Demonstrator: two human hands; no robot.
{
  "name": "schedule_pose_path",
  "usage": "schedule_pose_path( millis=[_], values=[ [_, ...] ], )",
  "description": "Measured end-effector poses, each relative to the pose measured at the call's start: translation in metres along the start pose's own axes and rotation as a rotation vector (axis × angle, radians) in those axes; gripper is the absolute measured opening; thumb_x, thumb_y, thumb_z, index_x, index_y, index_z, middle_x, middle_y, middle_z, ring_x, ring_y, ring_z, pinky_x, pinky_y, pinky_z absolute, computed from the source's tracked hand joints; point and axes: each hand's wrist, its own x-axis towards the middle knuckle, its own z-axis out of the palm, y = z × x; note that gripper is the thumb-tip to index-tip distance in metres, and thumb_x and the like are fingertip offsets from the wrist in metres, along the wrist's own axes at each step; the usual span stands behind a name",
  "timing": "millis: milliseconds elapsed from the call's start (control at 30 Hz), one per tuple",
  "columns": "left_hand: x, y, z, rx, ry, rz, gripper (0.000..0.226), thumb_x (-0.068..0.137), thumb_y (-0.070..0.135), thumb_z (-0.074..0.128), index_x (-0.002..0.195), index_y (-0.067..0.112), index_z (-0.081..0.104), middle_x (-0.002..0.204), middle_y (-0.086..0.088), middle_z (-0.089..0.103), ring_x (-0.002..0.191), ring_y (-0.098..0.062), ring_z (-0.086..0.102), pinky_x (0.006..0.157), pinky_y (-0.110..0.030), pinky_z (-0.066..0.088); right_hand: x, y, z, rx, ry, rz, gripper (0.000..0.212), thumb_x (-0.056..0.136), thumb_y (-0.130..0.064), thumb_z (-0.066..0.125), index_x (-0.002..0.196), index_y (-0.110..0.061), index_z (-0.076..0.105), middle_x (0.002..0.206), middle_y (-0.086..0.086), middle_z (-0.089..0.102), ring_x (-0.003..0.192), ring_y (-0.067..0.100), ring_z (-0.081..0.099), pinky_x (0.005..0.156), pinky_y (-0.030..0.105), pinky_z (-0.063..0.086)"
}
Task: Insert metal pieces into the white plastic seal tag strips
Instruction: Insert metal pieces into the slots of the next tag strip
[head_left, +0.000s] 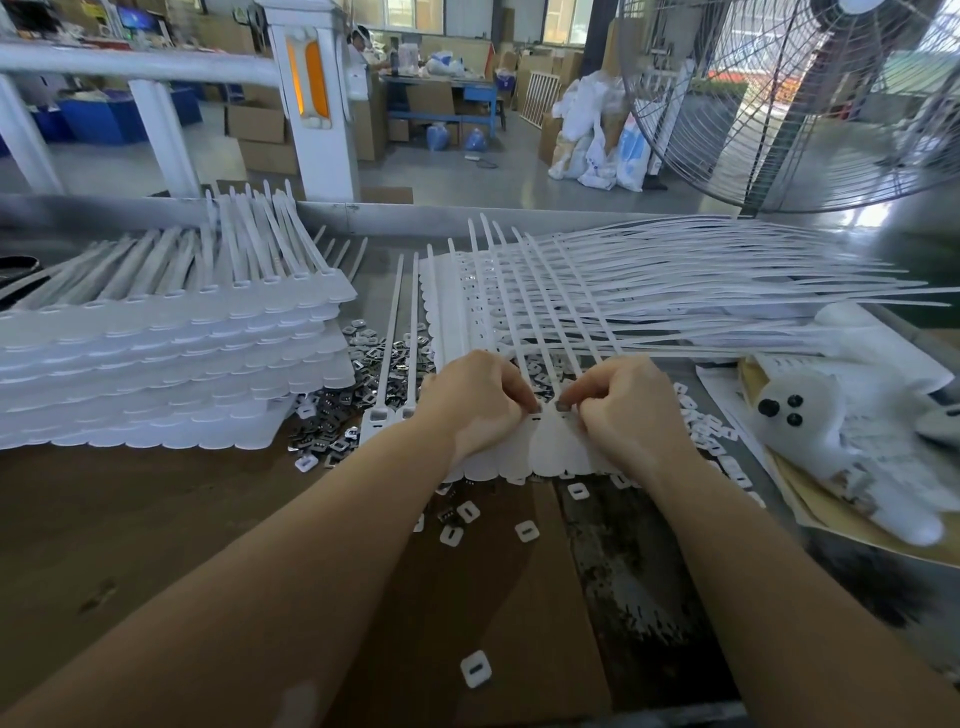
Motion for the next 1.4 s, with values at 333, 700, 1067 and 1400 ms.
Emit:
schedule_pose_path(
  millis=[333, 700, 1067, 1400],
  values=[
    [0.0, -0.001, 0.0, 0.002, 0.004, 0.003, 0.033, 0.083, 0.016, 0.063, 0.058, 0.038, 0.062, 0.091, 0.01, 0.065, 0.095, -0.017, 0.058, 0.097, -0.042, 0.043, 0.0, 0.003, 0.003, -0.046, -0.002, -0.043, 0.033, 0.078, 0.004, 0.049, 0.085, -0.014, 0.076, 0.097, -0.001, 0.061, 0.084, 0.006, 0.049, 0.075, 0.016, 0.036],
    [-0.001, 0.0, -0.001, 0.006, 0.002, 0.007, 0.035, 0.083, 0.015, 0.061, 0.057, 0.039, 0.061, 0.088, 0.013, 0.062, 0.095, -0.016, 0.058, 0.097, -0.042, 0.042, -0.002, 0.004, 0.005, -0.044, 0.018, -0.041, 0.031, 0.078, 0.004, 0.05, 0.08, -0.013, 0.076, 0.094, -0.002, 0.06, 0.082, 0.01, 0.052, 0.075, 0.019, 0.039],
    [-0.001, 0.0, 0.0, 0.008, 0.008, -0.001, 0.034, 0.082, 0.016, 0.062, 0.057, 0.038, 0.061, 0.084, 0.014, 0.062, 0.091, -0.015, 0.057, 0.098, -0.044, 0.041, 0.001, 0.008, 0.008, -0.062, 0.006, -0.123, 0.029, 0.08, 0.005, 0.05, 0.08, -0.01, 0.075, 0.09, -0.001, 0.054, 0.081, 0.01, 0.048, 0.069, 0.011, 0.028],
    [-0.002, 0.0, -0.001, 0.002, 0.005, 0.007, 0.035, 0.083, 0.013, 0.061, 0.058, 0.038, 0.061, 0.087, 0.014, 0.064, 0.091, -0.015, 0.058, 0.098, -0.043, 0.041, -0.002, 0.01, 0.01, 0.033, 0.06, -0.072, 0.028, 0.074, 0.005, 0.052, 0.074, -0.014, 0.073, 0.075, -0.004, 0.062, 0.061, 0.003, 0.047, 0.057, 0.015, 0.034]
  ],
)
